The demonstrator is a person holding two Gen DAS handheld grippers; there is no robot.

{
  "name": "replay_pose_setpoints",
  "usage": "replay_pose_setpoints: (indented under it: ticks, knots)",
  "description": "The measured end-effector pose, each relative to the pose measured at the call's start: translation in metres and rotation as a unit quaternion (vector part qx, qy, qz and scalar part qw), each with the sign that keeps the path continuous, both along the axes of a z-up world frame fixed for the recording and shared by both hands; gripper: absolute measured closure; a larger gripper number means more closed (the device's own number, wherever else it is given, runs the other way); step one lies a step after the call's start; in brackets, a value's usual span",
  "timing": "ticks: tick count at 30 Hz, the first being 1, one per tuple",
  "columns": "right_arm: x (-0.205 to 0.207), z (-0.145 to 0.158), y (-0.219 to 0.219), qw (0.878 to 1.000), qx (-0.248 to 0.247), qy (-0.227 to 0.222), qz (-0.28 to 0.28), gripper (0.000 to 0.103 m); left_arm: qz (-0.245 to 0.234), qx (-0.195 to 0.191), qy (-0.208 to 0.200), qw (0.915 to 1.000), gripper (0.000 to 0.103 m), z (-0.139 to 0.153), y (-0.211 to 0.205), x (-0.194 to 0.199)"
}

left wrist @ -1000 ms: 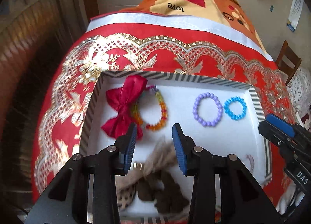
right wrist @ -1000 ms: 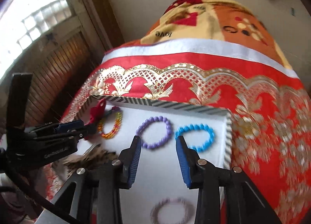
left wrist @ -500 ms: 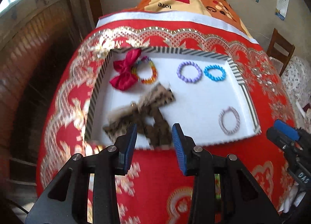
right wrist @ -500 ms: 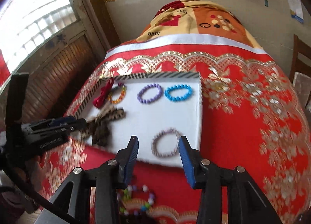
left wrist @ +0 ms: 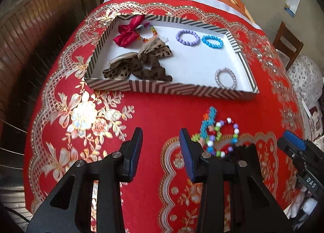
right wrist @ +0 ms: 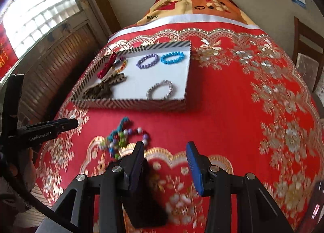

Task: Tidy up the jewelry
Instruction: 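Grasp the black fabric cushion with the right tool, then grasp the multicolor flower bead bracelet with the left tool while the right tool holds the cushion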

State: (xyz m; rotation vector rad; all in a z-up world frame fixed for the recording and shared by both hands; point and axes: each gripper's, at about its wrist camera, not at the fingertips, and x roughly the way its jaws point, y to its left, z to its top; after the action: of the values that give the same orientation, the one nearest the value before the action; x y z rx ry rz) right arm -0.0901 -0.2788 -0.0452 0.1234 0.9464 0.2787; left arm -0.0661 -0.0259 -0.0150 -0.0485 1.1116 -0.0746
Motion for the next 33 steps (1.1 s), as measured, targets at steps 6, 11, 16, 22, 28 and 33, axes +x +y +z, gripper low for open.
replay_pose_setpoints:
  ticks: [6, 11, 16, 22, 28, 33]
  knots:
    - [-0.023, -0.008, 0.0, 1.0, 0.015, 0.014, 0.017, 0.062, -0.003, -0.01, 0.025, 0.9996, 0.066, -0.009, -0.007, -0.008]
    - [-0.035, -0.018, 0.014, 0.998, 0.016, 0.021, 0.052, 0.06, -0.012, -0.011, 0.031, 0.9994, 0.066, -0.011, -0.014, -0.013]
    - [-0.035, -0.03, 0.031, 0.996, 0.004, 0.028, 0.083, 0.059, -0.021, -0.018, 0.038, 0.9989, 0.066, -0.014, -0.019, -0.011]
    - [-0.03, -0.054, 0.044, 0.995, 0.001, 0.039, 0.092, 0.068, -0.035, -0.023, 0.051, 0.9978, 0.062, -0.02, -0.023, -0.006]
    - [-0.038, -0.04, 0.015, 0.998, 0.009, 0.015, 0.055, 0.091, -0.06, -0.016, 0.057, 0.9965, 0.061, -0.029, -0.033, 0.008]
    - [-0.039, -0.035, -0.018, 1.0, 0.019, 0.019, 0.003, 0.091, -0.076, -0.015, 0.061, 0.9951, 0.061, -0.034, -0.042, 0.024]
